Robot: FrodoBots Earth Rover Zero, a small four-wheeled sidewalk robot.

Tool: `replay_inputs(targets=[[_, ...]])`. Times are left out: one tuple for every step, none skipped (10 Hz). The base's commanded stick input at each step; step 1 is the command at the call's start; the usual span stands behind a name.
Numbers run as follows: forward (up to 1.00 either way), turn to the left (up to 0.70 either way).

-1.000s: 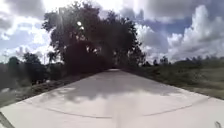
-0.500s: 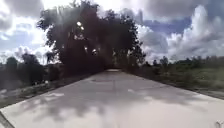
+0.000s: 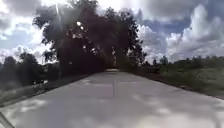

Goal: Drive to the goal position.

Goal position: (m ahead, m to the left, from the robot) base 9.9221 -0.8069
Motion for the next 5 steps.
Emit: replay_inputs(targets=[[1.0, 0.0], [1.0, 0.0], [1.0, 0.0], [1.0, 0.0], [1.0, 0.0]])
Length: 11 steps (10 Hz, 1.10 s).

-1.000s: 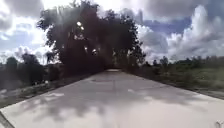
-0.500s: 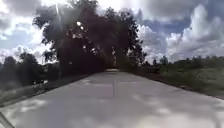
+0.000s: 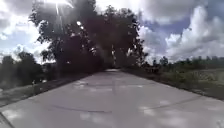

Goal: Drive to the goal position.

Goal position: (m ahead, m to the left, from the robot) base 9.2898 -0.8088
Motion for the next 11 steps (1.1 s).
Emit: replay_inputs(targets=[[1.0, 0.0], [1.0, 0.0], [1.0, 0.0], [1.0, 0.0], [1.0, 0.0], [1.0, 0.0], [1.0, 0.0], [1.0, 0.0], [1.0, 0.0], [1.0, 0.0], [1.0, 0.0]])
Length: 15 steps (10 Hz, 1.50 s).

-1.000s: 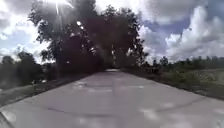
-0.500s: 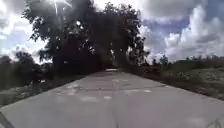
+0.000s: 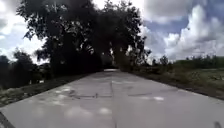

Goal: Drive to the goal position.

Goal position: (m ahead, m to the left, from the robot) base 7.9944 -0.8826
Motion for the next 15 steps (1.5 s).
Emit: replay_inputs(targets=[[1.0, 0.0], [1.0, 0.0], [1.0, 0.0], [1.0, 0.0], [1.0, 0.0], [1.0, 0.0], [1.0, 0.0], [1.0, 0.0], [1.0, 0.0], [1.0, 0.0], [1.0, 0.0], [1.0, 0.04], [1.0, 0.25], [0.55, 0.15], [0.0, 0.0]])
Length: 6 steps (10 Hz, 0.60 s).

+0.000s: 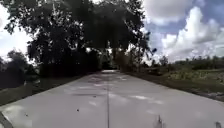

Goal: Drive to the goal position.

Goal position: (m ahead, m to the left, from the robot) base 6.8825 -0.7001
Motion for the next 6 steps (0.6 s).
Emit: replay_inputs(targets=[[0.0, 0.0], [0.0, 0.0], [0.01, 0.0], [1.0, 0.0], [1.0, 0.0], [1.0, 0.0]])
